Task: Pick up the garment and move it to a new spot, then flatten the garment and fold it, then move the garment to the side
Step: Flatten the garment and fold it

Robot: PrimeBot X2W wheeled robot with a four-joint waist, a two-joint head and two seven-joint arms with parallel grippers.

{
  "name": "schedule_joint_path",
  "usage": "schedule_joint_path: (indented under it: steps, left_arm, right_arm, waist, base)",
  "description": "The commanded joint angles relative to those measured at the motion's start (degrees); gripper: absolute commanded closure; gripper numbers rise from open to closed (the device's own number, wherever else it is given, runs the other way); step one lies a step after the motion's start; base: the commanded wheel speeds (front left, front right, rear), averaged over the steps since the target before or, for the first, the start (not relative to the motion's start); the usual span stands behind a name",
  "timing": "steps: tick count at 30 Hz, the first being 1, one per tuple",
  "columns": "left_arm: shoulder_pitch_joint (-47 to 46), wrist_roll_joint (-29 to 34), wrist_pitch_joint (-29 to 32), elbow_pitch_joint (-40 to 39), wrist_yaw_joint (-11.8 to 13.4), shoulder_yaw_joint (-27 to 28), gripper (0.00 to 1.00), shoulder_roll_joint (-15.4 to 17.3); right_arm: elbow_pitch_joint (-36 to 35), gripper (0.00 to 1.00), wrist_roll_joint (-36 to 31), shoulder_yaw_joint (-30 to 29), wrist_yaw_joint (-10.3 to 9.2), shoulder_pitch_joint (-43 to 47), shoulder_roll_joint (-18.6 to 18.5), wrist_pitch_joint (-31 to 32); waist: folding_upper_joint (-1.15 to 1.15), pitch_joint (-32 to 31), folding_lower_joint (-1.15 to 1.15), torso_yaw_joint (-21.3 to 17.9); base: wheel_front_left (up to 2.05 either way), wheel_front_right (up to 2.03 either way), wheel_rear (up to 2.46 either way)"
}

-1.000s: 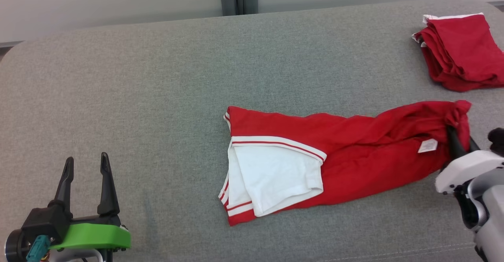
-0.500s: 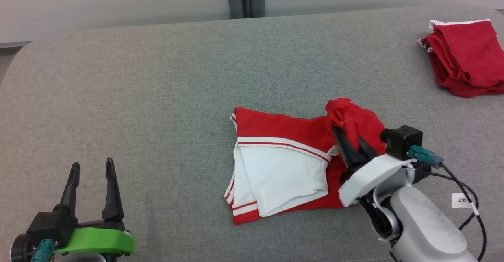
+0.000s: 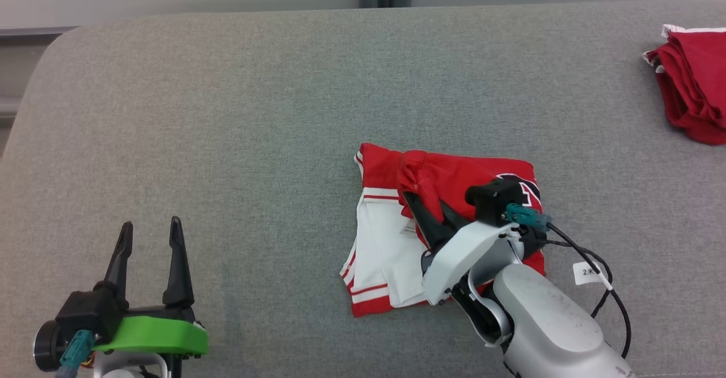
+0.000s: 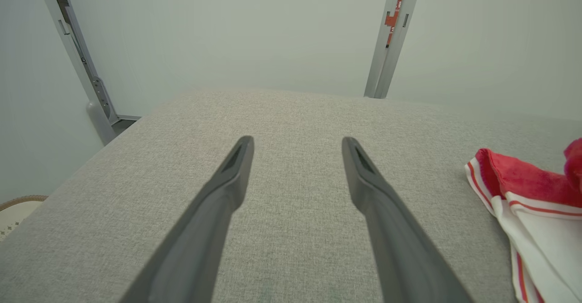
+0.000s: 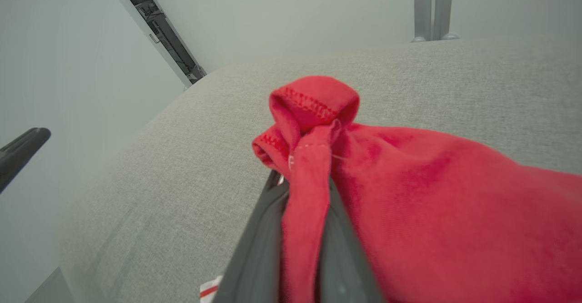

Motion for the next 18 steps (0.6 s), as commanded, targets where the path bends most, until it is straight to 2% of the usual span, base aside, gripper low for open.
schedule_joint_path:
  steps: [1, 7, 8, 9, 13, 16, 18]
  left_arm:
    - [-1.11, -0.54, -0.14, 0.14, -0.20, -0.23, 0.00, 0.07]
    - [-2.20, -1.04, -0.14, 1.03, -0.21, -1.70, 0.00, 0.07]
    - [-2.26, -1.12, -0.14, 1.19, -0.21, -1.89, 0.00, 0.07]
    - [-2.32, -1.27, -0.14, 1.37, -0.21, -2.06, 0.00, 0.07]
    - [-2.07, -1.66, -0.14, 1.65, 0.03, -2.09, 0.00, 0.07]
    - [-1.41, -1.30, -0.14, 1.70, 0.06, -1.75, 0.00, 0.07]
    - [-0.96, -1.03, -0.14, 1.51, 0.07, -1.51, 0.00, 0.07]
  right_arm:
    - [0.97, 1.00, 0.67, 1.10, 0.02, -1.11, 0.12, -0.33]
    - [4.26, 1.00, 5.92, 6.13, 0.01, -3.70, 0.12, -2.62]
    - [4.86, 0.55, 6.36, 6.64, 0.01, -4.22, 0.15, -3.50]
    - [5.52, 0.00, 7.10, 7.26, 0.02, -4.65, 0.17, -3.93]
    - [7.05, 0.00, 6.59, 7.09, 0.02, -6.54, 0.11, -5.95]
    - [6.34, 0.00, 4.89, 4.47, 0.01, -6.99, 0.12, -6.76]
    - [4.48, 0.00, 3.40, 1.67, 0.01, -6.45, -1.17, -7.03]
  waist:
    - [0.00, 0.46, 0.00, 0.76]
    - [0.00, 0.83, 0.00, 1.88]
    - [0.00, 0.82, 0.00, 1.95]
    - [0.00, 0.76, 0.00, 1.95]
    - [0.00, 0.00, 0.00, 1.08]
    - [0.00, -0.72, 0.00, 0.06]
    - [0.00, -1.19, 0.00, -0.64]
  base:
    - [0.00, 0.00, 0.00]
    - [0.00, 0.00, 0.00]
    - [0.00, 0.00, 0.00]
    - [0.00, 0.00, 0.00]
    - [0.00, 0.00, 0.00]
    - [0.00, 0.00, 0.00]
    - [0.00, 0.00, 0.00]
